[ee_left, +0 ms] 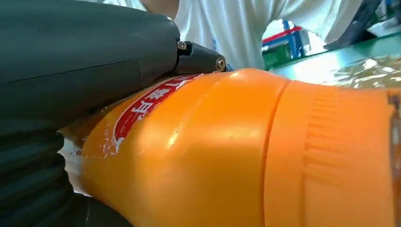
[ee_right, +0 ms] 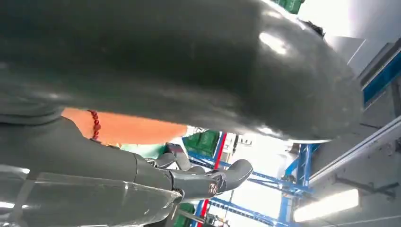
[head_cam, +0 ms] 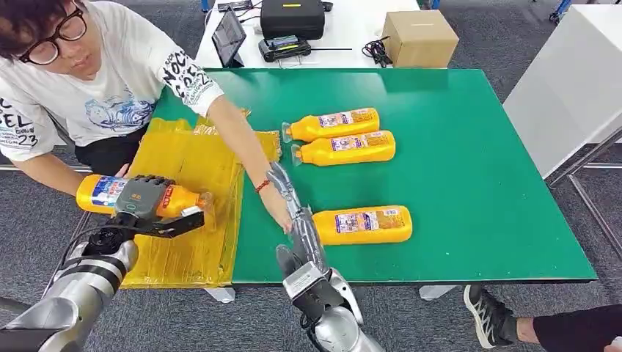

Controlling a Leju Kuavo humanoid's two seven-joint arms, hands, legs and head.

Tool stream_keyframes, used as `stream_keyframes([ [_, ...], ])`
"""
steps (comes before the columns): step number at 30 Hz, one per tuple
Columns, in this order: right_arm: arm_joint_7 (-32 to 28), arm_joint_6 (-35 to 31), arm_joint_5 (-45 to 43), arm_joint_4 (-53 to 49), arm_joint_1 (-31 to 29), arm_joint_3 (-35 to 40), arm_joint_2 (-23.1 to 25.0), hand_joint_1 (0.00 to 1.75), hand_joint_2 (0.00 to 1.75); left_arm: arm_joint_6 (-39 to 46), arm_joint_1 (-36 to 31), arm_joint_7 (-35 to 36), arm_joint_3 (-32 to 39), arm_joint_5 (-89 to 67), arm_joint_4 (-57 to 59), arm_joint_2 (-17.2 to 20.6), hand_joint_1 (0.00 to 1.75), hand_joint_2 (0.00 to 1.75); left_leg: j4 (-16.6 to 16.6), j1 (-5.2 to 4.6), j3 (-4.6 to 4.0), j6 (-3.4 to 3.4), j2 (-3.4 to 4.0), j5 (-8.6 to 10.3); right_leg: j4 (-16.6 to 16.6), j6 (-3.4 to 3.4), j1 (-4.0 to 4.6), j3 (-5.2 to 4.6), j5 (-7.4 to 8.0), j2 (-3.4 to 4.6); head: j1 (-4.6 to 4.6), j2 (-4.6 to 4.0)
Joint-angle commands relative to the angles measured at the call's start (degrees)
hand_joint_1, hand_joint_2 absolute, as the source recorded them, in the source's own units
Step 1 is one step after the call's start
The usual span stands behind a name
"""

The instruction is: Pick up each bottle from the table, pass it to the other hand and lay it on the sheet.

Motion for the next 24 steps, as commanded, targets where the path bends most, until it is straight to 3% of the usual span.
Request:
stream_keyframes([
  [1, 0.4, 0.1, -0.1, 3.9, -1.3, 1.7, 0.2, 0.0, 0.0, -2.4, -1.6, -4.7, 6.2, 4.4, 3.9, -1.0, 1.75, 1.75, 0.0, 0.07, 0.32, -0.06, 0.13, -0.13, -0.1, -0.11, 0.08, 0.3, -0.09, 0.09, 0.0, 0.0],
  [8, 0.6, 0.4, 0.1, 5.7, -1.6, 2.0, 0.4, 0.0, 0.0, -10.3, -0.5, -14.8, 15.0, 18.1, 2.2, -4.2, 1.75, 1.75, 0.0, 0.02, 0.2, -0.04, -0.02, -0.06, -0.1, -0.07, 0.03, 0.21, -0.07, -0.05, 0.0, 0.0],
  [16, 0.6, 0.6, -0.1, 7.3, -2.1, 1.9, 0.6, 0.0, 0.0, -11.8, 0.9, -18.0, 13.6, 19.7, 1.6, -5.1, 1.75, 1.75, -0.1, 0.01, 0.31, -0.05, -0.08, -0.05, -0.1, -0.09, 0.03, 0.32, -0.06, -0.09, -0.02, 0.0],
  [17, 0.6, 0.6, -0.1, 7.4, -2.1, 1.9, 0.6, 0.0, 0.0, -11.8, 1.0, -18.0, 13.6, 19.6, 1.6, -5.2, 1.68, 1.75, -0.1, -0.02, 0.24, -0.03, -0.1, -0.02, -0.1, -0.06, -0.01, 0.24, -0.03, -0.09, -0.02, 0.0],
  [18, 0.6, 0.6, -0.1, 7.6, -2.2, 1.8, 0.6, 0.0, 0.0, -11.0, 1.3, -17.8, 12.8, 18.9, 1.3, -5.2, 0.14, 1.75, -0.1, 0.01, 0.37, -0.05, -0.08, -0.06, -0.1, -0.1, 0.03, 0.39, -0.06, -0.08, -0.02, 0.0],
  [19, 0.6, 0.7, -0.3, 7.8, -2.2, 1.7, 0.7, 0.0, 0.0, -11.9, 1.3, -18.0, 12.6, 19.1, 1.6, -5.3, 0.0, 1.75, -0.1, -0.02, 0.27, -0.03, -0.06, -0.04, -0.1, -0.07, -0.01, 0.28, -0.04, -0.05, 0.0, 0.0],
  [24, 0.6, 0.9, -0.7, 7.8, -2.1, 1.0, 0.8, 0.0, 0.0, -12.2, 2.3, -18.1, 11.2, 19.5, 1.1, -5.5, 0.0, 1.75, -0.1, -0.02, 0.24, -0.03, -0.07, -0.03, -0.1, -0.06, -0.01, 0.27, -0.04, -0.07, 0.0, 0.0],
])
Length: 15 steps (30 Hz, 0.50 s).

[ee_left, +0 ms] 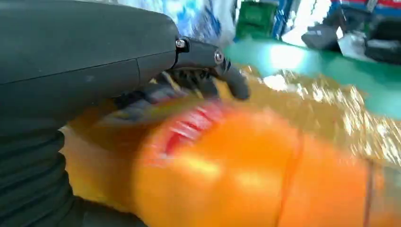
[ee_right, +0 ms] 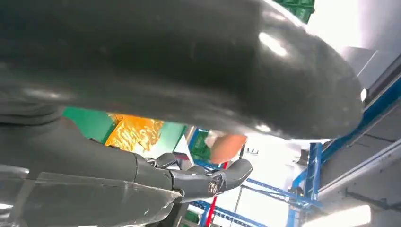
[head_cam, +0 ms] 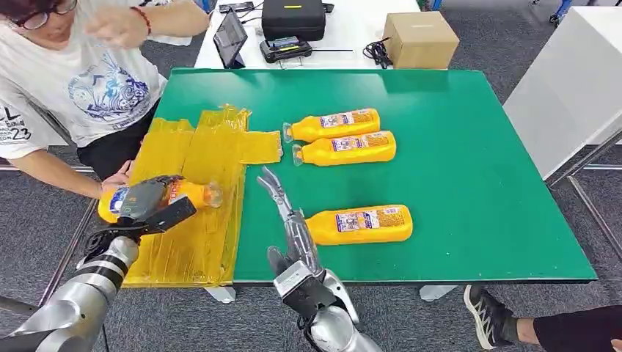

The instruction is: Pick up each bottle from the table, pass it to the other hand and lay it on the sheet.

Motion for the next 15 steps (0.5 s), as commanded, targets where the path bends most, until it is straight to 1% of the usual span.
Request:
stream_keyframes([
  [1, 0.2, 0.6, -1.4, 4.4, -1.0, 0.0, 0.6, 0.0, 0.0, -0.4, 1.1, 0.8, -1.5, -0.5, 1.4, -1.6, 0.0, 1.75, -0.1, 0.02, 0.19, -0.05, 0.03, -0.06, -0.1, -0.07, 0.03, 0.19, -0.06, 0.0, 0.02, 0.0],
  [4, 0.3, 0.8, -1.7, 4.5, -1.0, -0.4, 0.6, 0.0, 0.0, 0.6, 1.6, 1.0, -2.6, -1.2, 1.7, -1.0, 0.0, 1.75, -0.1, 0.04, 0.32, -0.09, 0.07, -0.12, -0.1, -0.13, 0.06, 0.31, -0.1, 0.03, 0.02, 0.0],
  [5, 0.5, 1.1, -2.1, 4.8, -1.0, -0.6, 0.7, 0.0, 0.0, 1.1, 2.0, 1.1, -3.8, -2.2, 1.7, -0.5, 0.0, 1.75, -0.1, 0.0, 0.14, -0.04, 0.08, -0.04, 0.0, -0.06, 0.02, 0.11, -0.02, 0.05, 0.0, 0.0],
  [6, 0.5, 1.1, -2.1, 4.8, -1.0, -0.6, 0.6, 0.0, 0.0, 1.0, 2.2, 1.3, -3.5, -1.9, 1.9, -0.5, 0.0, 0.0, -0.1, 0.03, 0.28, -0.07, 0.11, -0.08, -0.1, -0.11, 0.05, 0.25, -0.06, 0.07, 0.02, 0.0],
  [8, 0.6, 1.2, -2.4, 5.0, -0.9, -0.9, 0.8, 0.0, 0.0, 1.5, 2.4, 1.7, -3.9, -2.2, 1.9, -0.5, 0.0, 0.0, -0.1, 0.01, 0.17, -0.05, 0.07, -0.04, -0.1, -0.07, 0.02, 0.14, -0.02, 0.05, 0.0, 0.0],
  [9, 0.6, 1.2, -2.4, 5.0, -0.9, -0.9, 0.8, 0.0, 0.0, 1.5, 2.4, 1.7, -3.9, -2.2, 1.9, -0.5, 0.0, 0.0, -0.1, 0.05, 0.3, -0.09, 0.12, -0.08, -0.1, -0.12, 0.07, 0.27, -0.05, 0.08, 0.0, 0.0],
  [12, 0.6, 1.2, -2.4, 5.0, -0.9, -0.9, 0.8, 0.0, 0.0, 1.5, 2.4, 1.7, -3.9, -2.2, 1.9, -0.5, 0.0, 0.0, -0.1, 0.04, 0.19, -0.05, 0.08, -0.04, 0.0, -0.08, 0.05, 0.15, -0.03, 0.05, 0.0, 0.0],
  [13, 0.6, 1.2, -2.4, 5.0, -0.9, -0.9, 0.8, 0.0, 0.0, 1.4, 2.3, 1.7, -3.9, -2.2, 1.9, -0.6, 0.0, 0.0, -0.1, 0.06, 0.28, -0.07, 0.11, -0.08, -0.1, -0.11, 0.07, 0.24, -0.05, 0.08, 0.0, 0.0],
  [15, 0.6, 1.2, -2.4, 5.0, -0.9, -0.9, 0.8, 0.0, 0.0, 1.4, 2.3, 1.7, -3.9, -2.2, 1.9, -0.6, 0.0, 0.0, -0.1, 0.02, 0.16, -0.05, 0.07, -0.02, 0.0, -0.06, 0.02, 0.13, -0.02, 0.05, 0.02, 0.0],
])
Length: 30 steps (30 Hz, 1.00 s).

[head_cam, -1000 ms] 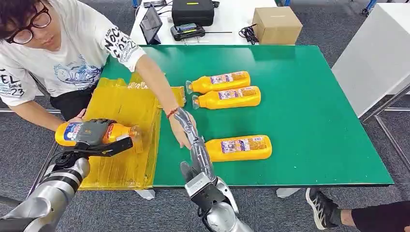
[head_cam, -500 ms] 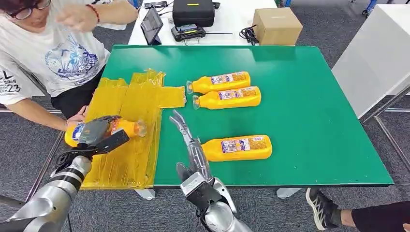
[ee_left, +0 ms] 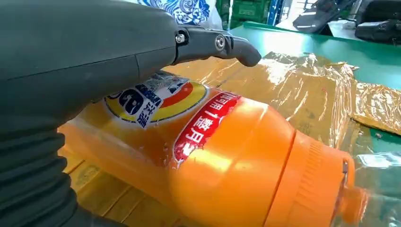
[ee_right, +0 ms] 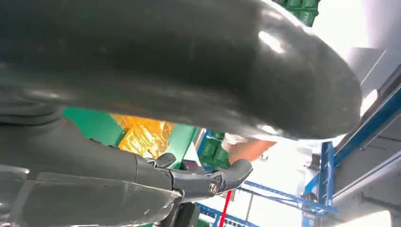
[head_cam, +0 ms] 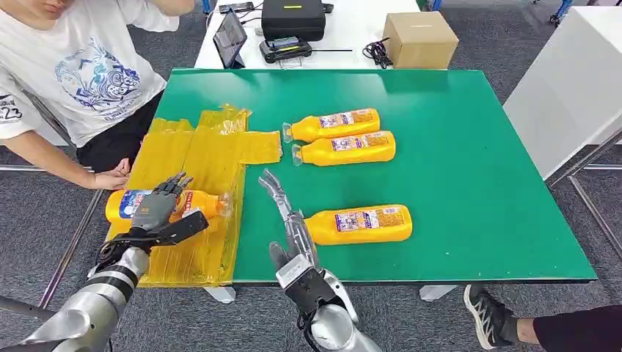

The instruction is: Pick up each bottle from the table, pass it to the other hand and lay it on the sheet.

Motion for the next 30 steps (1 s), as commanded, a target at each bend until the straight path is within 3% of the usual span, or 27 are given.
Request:
stream_keyframes([
  [1, 0.1, 0.1, -0.3, 3.5, -0.8, -0.3, 0.6, 0.0, 0.0, -0.5, 0.2, 0.5, -2.2, -0.1, 2.0, 0.4, 0.0, 0.0, 0.0, 0.01, 0.15, -0.04, 0.09, -0.03, 0.0, -0.05, 0.01, 0.13, -0.01, 0.06, 0.0, 0.0],
  [4, 0.4, -0.3, -0.3, 3.8, -0.7, -0.5, 0.7, 0.0, 0.0, -2.2, 0.0, 0.2, -1.7, 1.1, 2.2, 0.3, 0.0, 0.0, -0.1, 0.04, 0.27, -0.09, 0.13, -0.07, -0.1, -0.1, 0.05, 0.26, -0.05, 0.09, 0.0, 0.0],
  [12, 1.0, -0.3, -1.4, 6.2, -0.6, -1.4, 1.3, 0.0, 0.0, -24.1, -0.3, -1.6, 1.6, 11.4, 1.5, 2.4, 0.0, 0.0, -0.1, 0.06, 0.52, -0.15, 0.21, -0.07, -0.1, -0.17, 0.08, 0.46, -0.03, 0.17, 0.0, 0.0],
  [18, 0.8, -0.3, -1.7, 7.3, -0.9, -1.0, 1.6, 0.0, 0.0, -26.9, -0.1, -2.8, 2.8, 17.1, -1.1, 1.9, 0.0, 0.0, -0.2, 0.03, 0.79, -0.17, 0.16, -0.01, -0.2, -0.2, 0.04, 0.74, 0.03, 0.19, 0.0, 0.0],
  [22, 1.0, -0.9, -2.1, 8.1, -1.1, -0.9, 1.8, 0.0, 0.0, -12.9, 0.8, -5.5, 2.4, 20.9, -4.3, -0.9, 0.0, 0.0, -0.2, 0.03, 0.72, -0.18, -0.02, 0.03, -0.1, -0.2, 0.05, 0.71, 0.0, 0.0, 0.02, 0.0],
  [26, 0.6, -2.5, -1.0, 9.2, -1.8, -0.2, 1.8, 0.0, 0.0, 8.4, 1.9, -12.5, 6.5, 24.2, -9.8, -4.3, 0.0, 0.0, -0.1, 0.05, 0.62, -0.15, -0.12, 0.05, -0.1, -0.15, 0.06, 0.63, -0.06, -0.13, 0.02, 0.0],
  [27, 0.4, -2.8, -0.8, 9.4, -2.0, 0.0, 1.8, 0.0, 0.0, 10.4, 1.6, -13.5, 6.1, 24.1, -9.8, -4.2, 0.0, 0.0, 0.0, 0.06, 0.53, -0.14, -0.07, 0.05, -0.1, -0.13, 0.07, 0.53, -0.05, -0.13, 0.02, 0.0],
  [28, 0.4, -2.5, -0.7, 9.6, -2.2, 0.4, 1.7, 0.0, 0.0, 17.7, 3.0, -14.6, 6.2, 24.2, -15.5, -4.8, 0.0, 0.0, 0.0, 0.02, 0.44, -0.12, -0.06, 0.08, 0.0, -0.1, 0.03, 0.43, -0.02, -0.13, 0.02, 0.0],
  [30, 0.4, -2.5, -0.7, 9.6, -2.2, 0.4, 1.7, 0.0, 0.0, 17.6, 2.9, -14.6, 6.1, 24.2, -15.5, -4.8, 0.0, 0.0, 0.0, 0.05, 0.35, -0.12, -0.06, 0.06, -0.1, -0.13, 0.06, 0.38, -0.05, -0.14, 0.02, 0.0],
])
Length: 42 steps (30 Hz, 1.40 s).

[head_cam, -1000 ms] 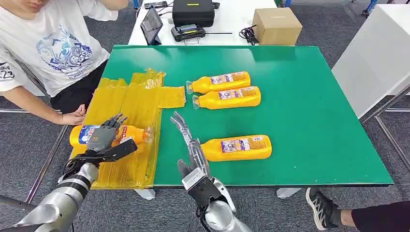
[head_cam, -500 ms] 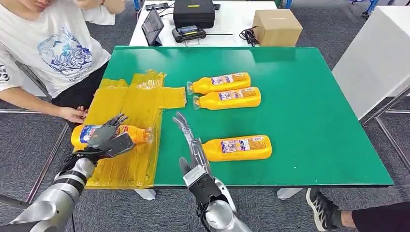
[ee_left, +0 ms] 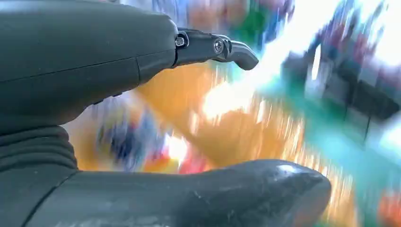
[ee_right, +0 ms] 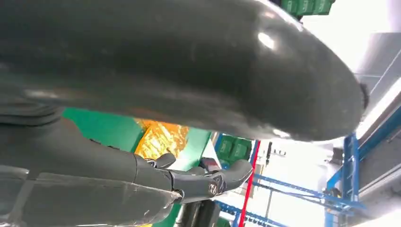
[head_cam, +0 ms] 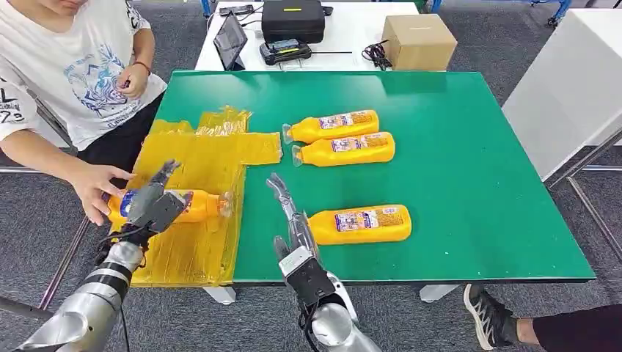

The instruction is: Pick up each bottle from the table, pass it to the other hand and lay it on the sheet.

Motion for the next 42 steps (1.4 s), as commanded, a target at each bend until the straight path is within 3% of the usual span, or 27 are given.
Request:
stream_keyframes([
  [1, -0.4, -0.9, 0.6, 5.9, -1.9, 1.7, 1.0, 0.0, 0.0, 15.6, 1.1, -5.0, 4.0, 1.6, -9.2, -4.0, 0.0, 0.0, 0.0, 0.03, -0.02, -0.03, -0.04, -0.04, 0.0, -0.05, 0.03, 0.02, -0.05, -0.04, 0.0, 0.0],
  [5, -0.4, -0.9, 0.6, 5.9, -1.9, 1.7, 1.0, 0.0, 0.0, 15.6, 1.1, -5.0, 4.0, 1.6, -9.2, -4.0, 0.0, 0.0, 0.0, 0.07, 0.07, -0.08, 0.07, -0.11, 0.0, -0.1, 0.08, 0.09, -0.08, 0.05, -0.02, 0.0],
  [7, -0.6, -0.9, 0.9, 6.0, -2.0, 2.2, 0.8, 0.0, 0.0, 15.8, 4.7, -5.0, 12.9, -9.2, -24.2, -8.5, 0.0, 0.0, 0.0, 0.05, -0.11, -0.05, 0.07, -0.07, 0.0, -0.05, 0.06, -0.11, -0.04, 0.06, -0.02, 0.0],
  [11, -1.2, -1.9, 1.8, 6.6, -2.0, 2.5, 0.5, 0.0, 0.0, 15.8, 7.7, -5.0, 15.1, -18.4, -43.3, -12.2, 0.0, 0.0, 0.0, 0.07, -0.33, -0.03, 0.05, -0.06, 0.0, -0.03, 0.08, -0.3, -0.03, 0.01, -0.02, 0.0],
  [15, 1.8, -9.0, 11.0, 4.5, -1.3, 2.4, -1.8, 0.0, 0.0, 15.8, 8.8, -5.0, 11.9, -4.5, -44.9, -14.4, 0.0, 0.0, 0.1, 0.08, -0.22, -0.04, 0.05, -0.16, 0.0, -0.06, 0.09, -0.2, -0.14, 0.01, -0.02, 0.0],
  [16, 4.7, -9.9, 14.3, 2.9, -0.4, 1.1, -2.8, 0.0, 0.0, 15.8, 8.6, -5.0, 10.3, 9.4, -40.2, -14.4, 0.0, 0.0, 0.0, 0.04, -0.23, -0.03, 0.06, -0.1, -0.1, -0.04, 0.05, -0.22, -0.08, 0.02, -0.02, 0.0],
  [17, 11.8, -11.7, 21.4, 1.8, -0.3, -0.1, -4.7, 0.0, 0.0, 14.1, 8.2, -5.0, 9.5, 23.3, -33.2, -12.9, 0.0, 0.0, -0.1, 0.06, -0.08, -0.05, 0.02, -0.14, -0.1, -0.07, 0.07, -0.04, -0.14, -0.03, -0.04, 0.0],
  [18, 13.5, -10.8, 23.1, 0.2, -0.2, -1.6, -6.3, 0.0, 1.75, 11.9, 8.9, -5.0, 9.4, 28.7, -31.7, -12.2, 0.0, 0.0, -0.2, -0.02, -0.04, -0.03, -0.13, -0.04, -0.2, -0.04, -0.01, 0.01, -0.1, -0.16, -0.04, 0.0],
  [19, 20.2, -11.3, 30.4, 1.2, -1.4, -3.7, -8.9, 0.0, 1.75, 8.1, 10.9, -2.6, 10.3, 35.4, -30.4, -12.3, 0.0, 0.0, -0.2, 0.0, 0.08, -0.05, -0.15, -0.06, -0.3, -0.07, 0.02, 0.15, -0.11, -0.18, -0.02, 0.0],
  [26, 26.6, -2.0, 41.1, 4.1, -7.0, -12.7, -16.7, 0.0, 1.75, 5.1, 22.7, -5.0, 7.9, 38.6, -32.3, -14.1, 0.0, 0.0, -0.1, -0.07, -0.06, -0.02, 0.09, -0.11, -0.2, 0.02, -0.05, -0.07, -0.05, 0.05, -0.04, 0.0],
  [31, 30.1, 6.0, 39.5, 3.6, -7.9, -13.5, -21.1, 0.0, 1.75, 8.0, 27.8, -5.0, 6.8, 34.6, -33.7, -14.5, 0.0, 0.0, -0.1, -0.1, -0.18, -0.02, 0.16, -0.14, -0.2, 0.04, -0.07, -0.18, -0.03, 0.12, -0.04, 0.0],
  [42, 30.6, 9.7, 36.3, 3.0, -8.7, -12.4, -23.1, 0.0, 1.75, 9.1, 27.3, -5.0, 4.7, 32.2, -34.0, -14.0, 0.0, 0.0, 0.0, -0.07, -0.31, 0.03, 0.1, -0.19, -0.1, 0.02, 0.0, -0.3, -0.04, 0.06, -0.07, 0.0],
])
